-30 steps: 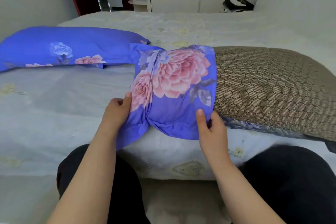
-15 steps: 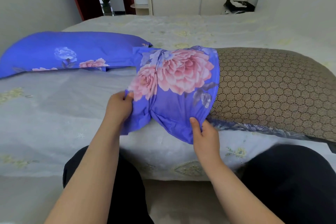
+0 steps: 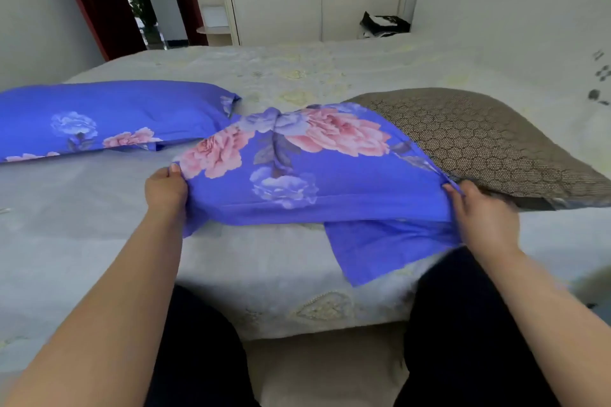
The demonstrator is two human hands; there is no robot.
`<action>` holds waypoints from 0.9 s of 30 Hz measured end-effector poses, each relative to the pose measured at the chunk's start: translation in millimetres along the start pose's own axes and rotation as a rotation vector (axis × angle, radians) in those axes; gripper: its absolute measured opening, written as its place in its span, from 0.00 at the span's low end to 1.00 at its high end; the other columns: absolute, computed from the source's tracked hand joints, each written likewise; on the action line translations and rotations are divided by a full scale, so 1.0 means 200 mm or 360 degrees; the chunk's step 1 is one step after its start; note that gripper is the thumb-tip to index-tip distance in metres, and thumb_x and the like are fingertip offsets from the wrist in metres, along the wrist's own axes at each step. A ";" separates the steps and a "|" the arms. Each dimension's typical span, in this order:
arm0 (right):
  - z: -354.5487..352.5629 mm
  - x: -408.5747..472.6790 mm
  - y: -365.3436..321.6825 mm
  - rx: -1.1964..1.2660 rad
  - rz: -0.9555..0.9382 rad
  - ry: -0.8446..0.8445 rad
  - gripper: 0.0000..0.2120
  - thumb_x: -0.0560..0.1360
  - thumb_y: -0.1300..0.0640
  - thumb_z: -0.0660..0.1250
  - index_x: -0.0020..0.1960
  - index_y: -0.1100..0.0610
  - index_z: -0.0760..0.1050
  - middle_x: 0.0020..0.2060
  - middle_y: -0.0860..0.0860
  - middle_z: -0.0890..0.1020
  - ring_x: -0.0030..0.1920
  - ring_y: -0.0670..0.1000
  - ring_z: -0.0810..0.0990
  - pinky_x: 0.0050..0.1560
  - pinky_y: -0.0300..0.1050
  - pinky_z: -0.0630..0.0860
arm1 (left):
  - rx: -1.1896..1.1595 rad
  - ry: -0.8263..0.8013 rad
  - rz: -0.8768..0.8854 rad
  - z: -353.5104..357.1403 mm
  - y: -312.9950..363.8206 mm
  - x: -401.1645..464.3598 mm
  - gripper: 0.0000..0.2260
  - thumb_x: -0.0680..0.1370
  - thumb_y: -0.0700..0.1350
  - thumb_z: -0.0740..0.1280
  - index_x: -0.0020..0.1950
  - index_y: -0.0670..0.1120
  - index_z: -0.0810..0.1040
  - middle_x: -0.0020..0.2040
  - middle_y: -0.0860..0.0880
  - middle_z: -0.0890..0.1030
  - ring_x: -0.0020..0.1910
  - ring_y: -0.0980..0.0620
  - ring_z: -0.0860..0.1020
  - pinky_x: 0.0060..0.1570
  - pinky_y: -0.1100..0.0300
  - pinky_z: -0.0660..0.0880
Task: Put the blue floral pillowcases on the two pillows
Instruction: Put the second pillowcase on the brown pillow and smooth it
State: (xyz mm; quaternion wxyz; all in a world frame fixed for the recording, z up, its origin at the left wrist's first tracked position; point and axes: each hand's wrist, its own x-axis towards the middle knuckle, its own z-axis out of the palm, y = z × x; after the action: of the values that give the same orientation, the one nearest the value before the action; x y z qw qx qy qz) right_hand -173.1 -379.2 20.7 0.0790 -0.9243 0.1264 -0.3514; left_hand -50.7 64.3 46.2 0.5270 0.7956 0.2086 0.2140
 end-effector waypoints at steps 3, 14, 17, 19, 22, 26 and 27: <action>0.00 -0.06 -0.10 0.0147 0.0159 0.0037 0.25 0.76 0.41 0.52 0.42 0.62 0.73 0.29 0.65 0.78 0.31 0.64 0.79 0.33 0.52 0.74 | 0.0183 -0.0058 0.0081 -0.02 -0.03 -0.02 0.18 0.82 0.47 0.54 0.46 0.34 0.75 0.42 0.36 0.74 0.42 0.41 0.72 0.45 0.54 0.67; -0.16 0.53 -0.73 0.0083 0.0254 -0.0539 0.23 0.80 0.43 0.54 0.61 0.60 0.73 0.59 0.59 0.77 0.58 0.60 0.76 0.49 0.48 0.70 | 0.0521 -0.0047 0.0262 -0.01 -0.08 -0.17 0.17 0.82 0.45 0.53 0.51 0.34 0.76 0.52 0.32 0.77 0.51 0.34 0.75 0.50 0.49 0.69; -0.07 0.56 -0.87 0.0177 0.0027 -0.0745 0.18 0.78 0.46 0.58 0.59 0.58 0.75 0.57 0.56 0.79 0.56 0.58 0.78 0.45 0.44 0.68 | 0.0549 -0.0021 0.0286 -0.05 -0.09 -0.18 0.17 0.82 0.46 0.54 0.49 0.35 0.76 0.51 0.32 0.78 0.51 0.34 0.75 0.49 0.48 0.69; -0.08 0.58 -0.79 0.0191 -0.0065 -0.0598 0.12 0.77 0.53 0.60 0.56 0.57 0.75 0.53 0.57 0.80 0.53 0.59 0.79 0.44 0.45 0.68 | 0.0567 -0.0027 0.0275 -0.10 -0.10 -0.16 0.17 0.82 0.45 0.54 0.51 0.35 0.76 0.52 0.32 0.78 0.51 0.34 0.75 0.49 0.49 0.69; -0.14 0.67 -0.38 0.0234 0.0304 -0.0308 0.09 0.74 0.58 0.59 0.51 0.58 0.74 0.51 0.62 0.80 0.52 0.62 0.78 0.47 0.50 0.73 | 0.0621 -0.0124 0.0232 -0.13 -0.12 -0.15 0.17 0.82 0.46 0.55 0.47 0.34 0.76 0.51 0.31 0.78 0.52 0.34 0.75 0.51 0.48 0.70; -0.11 0.60 -0.18 0.0056 0.0290 -0.0250 0.09 0.74 0.59 0.60 0.50 0.62 0.75 0.49 0.64 0.79 0.50 0.65 0.77 0.47 0.53 0.74 | 0.0806 -0.0497 0.0223 -0.09 -0.09 -0.14 0.17 0.82 0.47 0.56 0.43 0.37 0.75 0.51 0.32 0.78 0.50 0.37 0.75 0.46 0.52 0.67; -0.09 0.58 -0.19 0.0038 0.0163 -0.0213 0.10 0.73 0.59 0.61 0.50 0.63 0.76 0.51 0.64 0.78 0.52 0.65 0.76 0.49 0.53 0.73 | 0.0860 -0.0515 0.0219 -0.10 -0.07 -0.13 0.16 0.82 0.46 0.57 0.46 0.36 0.76 0.52 0.33 0.78 0.51 0.37 0.75 0.48 0.52 0.68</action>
State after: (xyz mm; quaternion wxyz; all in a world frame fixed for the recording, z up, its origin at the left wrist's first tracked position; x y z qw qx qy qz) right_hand -94.3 -378.0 115.3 0.1162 -0.9370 0.1639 -0.2859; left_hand -84.1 69.7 36.5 0.3072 0.9427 0.1171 0.0568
